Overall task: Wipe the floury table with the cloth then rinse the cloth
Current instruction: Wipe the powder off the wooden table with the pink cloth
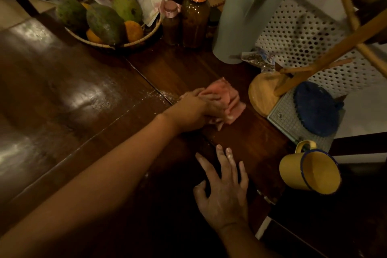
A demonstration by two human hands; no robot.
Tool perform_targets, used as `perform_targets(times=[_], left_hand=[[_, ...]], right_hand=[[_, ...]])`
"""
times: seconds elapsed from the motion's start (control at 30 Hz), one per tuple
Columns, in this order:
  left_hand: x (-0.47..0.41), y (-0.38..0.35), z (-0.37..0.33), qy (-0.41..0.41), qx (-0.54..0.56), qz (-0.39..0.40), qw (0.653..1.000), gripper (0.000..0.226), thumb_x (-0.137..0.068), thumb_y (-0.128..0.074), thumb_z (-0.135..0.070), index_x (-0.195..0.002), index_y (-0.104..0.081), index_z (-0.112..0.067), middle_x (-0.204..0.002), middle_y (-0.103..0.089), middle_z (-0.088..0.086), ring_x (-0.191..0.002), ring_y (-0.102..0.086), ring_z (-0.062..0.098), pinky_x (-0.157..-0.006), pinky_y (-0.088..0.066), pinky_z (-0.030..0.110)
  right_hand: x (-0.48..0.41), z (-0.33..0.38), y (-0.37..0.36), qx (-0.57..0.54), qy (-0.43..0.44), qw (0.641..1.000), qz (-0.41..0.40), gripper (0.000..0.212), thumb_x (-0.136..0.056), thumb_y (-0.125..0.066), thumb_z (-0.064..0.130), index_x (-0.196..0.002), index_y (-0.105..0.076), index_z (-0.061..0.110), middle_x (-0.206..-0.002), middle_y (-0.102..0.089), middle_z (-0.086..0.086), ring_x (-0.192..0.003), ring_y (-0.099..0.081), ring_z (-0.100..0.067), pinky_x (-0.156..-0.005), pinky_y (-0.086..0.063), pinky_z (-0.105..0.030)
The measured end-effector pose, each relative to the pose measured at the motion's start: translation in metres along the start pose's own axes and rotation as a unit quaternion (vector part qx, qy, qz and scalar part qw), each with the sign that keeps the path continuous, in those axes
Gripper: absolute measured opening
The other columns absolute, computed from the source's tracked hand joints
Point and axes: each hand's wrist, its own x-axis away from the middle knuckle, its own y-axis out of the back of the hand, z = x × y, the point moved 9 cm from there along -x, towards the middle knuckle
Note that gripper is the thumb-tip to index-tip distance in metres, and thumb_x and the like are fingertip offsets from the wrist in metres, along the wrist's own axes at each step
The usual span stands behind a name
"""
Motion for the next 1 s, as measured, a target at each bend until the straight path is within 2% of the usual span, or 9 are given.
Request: perform_targets(times=[0.1, 0.2, 0.27, 0.33, 0.43, 0.57, 0.7, 0.8, 1.0], left_hand=[[0.044, 0.022, 0.036, 0.008, 0.006, -0.033, 0.999, 0.035, -0.090, -0.052, -0.039, -0.122, -0.061, -0.046, -0.143, -0.047, -0.021, -0.141, -0.027, 0.001, -0.115, -0.020, 0.052], [0.096, 0.064, 0.099, 0.199, 0.023, -0.154, 0.968, 0.041, -0.089, -0.051, -0.035, -0.129, -0.056, -0.046, -0.149, -0.045, -0.011, -0.144, -0.028, 0.010, -0.115, -0.021, 0.055], [0.133, 0.070, 0.118, 0.341, 0.005, -0.173, 0.924, 0.056, -0.091, -0.055, -0.015, -0.139, -0.048, -0.042, -0.153, -0.041, -0.007, -0.147, -0.026, 0.018, -0.117, -0.016, 0.059], [0.164, 0.066, 0.110, 0.404, -0.013, -0.179, 0.897, 0.063, -0.090, -0.053, -0.009, -0.144, -0.042, -0.039, -0.156, -0.036, -0.004, -0.148, -0.022, 0.020, -0.118, -0.016, 0.058], [0.192, 0.044, 0.073, 0.363, -0.003, -0.164, 0.917, 0.061, -0.092, -0.048, -0.016, -0.144, -0.039, -0.045, -0.156, -0.036, -0.006, -0.148, -0.023, 0.024, -0.117, -0.018, 0.058], [0.196, 0.018, 0.041, 0.248, 0.024, -0.067, 0.966, 0.064, -0.084, -0.032, -0.038, -0.147, -0.031, -0.049, -0.159, -0.024, -0.013, -0.151, -0.015, 0.017, -0.120, -0.005, 0.058], [0.166, 0.030, 0.085, 0.318, -0.020, -0.111, 0.941, 0.062, -0.095, -0.028, -0.046, -0.155, -0.013, -0.040, -0.165, -0.006, -0.006, -0.152, 0.003, 0.017, -0.119, -0.004, 0.060], [0.119, 0.037, 0.089, 0.351, -0.046, -0.147, 0.924, 0.057, -0.097, -0.032, -0.044, -0.153, -0.027, -0.032, -0.162, -0.024, 0.003, -0.150, -0.015, 0.023, -0.117, -0.013, 0.063], [0.100, 0.000, -0.015, 0.103, 0.035, -0.051, 0.993, 0.037, -0.094, -0.048, -0.041, -0.130, -0.057, -0.038, -0.146, -0.049, -0.011, -0.141, -0.030, 0.004, -0.119, -0.009, 0.052]], right_hand=[[-0.001, 0.000, 0.001, -0.008, -0.001, 1.000, -0.007, 0.066, -0.081, -0.043, 0.040, -0.146, -0.037, 0.048, -0.162, -0.029, -0.004, -0.153, -0.020, -0.023, -0.119, -0.021, -0.056], [0.000, -0.001, 0.001, -0.005, 0.000, 1.000, -0.007, 0.064, -0.084, -0.040, 0.041, -0.147, -0.035, 0.048, -0.163, -0.027, -0.004, -0.153, -0.017, -0.023, -0.119, -0.020, -0.057], [0.001, -0.001, 0.001, -0.010, 0.001, 1.000, -0.012, 0.062, -0.085, -0.039, 0.041, -0.147, -0.037, 0.047, -0.163, -0.026, -0.004, -0.154, -0.016, -0.023, -0.119, -0.019, -0.057], [0.001, 0.000, 0.002, -0.015, 0.002, 1.000, -0.015, 0.061, -0.085, -0.038, 0.041, -0.146, -0.039, 0.046, -0.164, -0.026, -0.005, -0.154, -0.015, -0.023, -0.120, -0.018, -0.057], [0.000, 0.003, 0.002, -0.013, 0.005, 1.000, -0.019, 0.061, -0.085, -0.039, 0.040, -0.146, -0.041, 0.044, -0.163, -0.027, -0.006, -0.153, -0.016, -0.024, -0.119, -0.017, -0.057], [0.002, 0.003, 0.002, -0.009, 0.004, 1.000, -0.025, 0.061, -0.084, -0.039, 0.039, -0.145, -0.043, 0.043, -0.162, -0.029, -0.007, -0.153, -0.018, -0.025, -0.119, -0.018, -0.057], [0.001, 0.004, 0.004, -0.007, 0.006, 0.999, -0.032, 0.061, -0.084, -0.038, 0.039, -0.145, -0.043, 0.043, -0.161, -0.031, -0.007, -0.153, -0.019, -0.026, -0.118, -0.019, -0.058], [0.001, 0.005, 0.004, -0.010, 0.006, 0.999, -0.034, 0.061, -0.084, -0.038, 0.039, -0.145, -0.044, 0.042, -0.161, -0.031, -0.007, -0.153, -0.019, -0.025, -0.119, -0.019, -0.058], [0.002, 0.006, 0.004, -0.004, 0.009, 0.999, -0.041, 0.060, -0.083, -0.039, 0.038, -0.143, -0.046, 0.040, -0.160, -0.033, -0.008, -0.152, -0.022, -0.026, -0.118, -0.021, -0.058]])
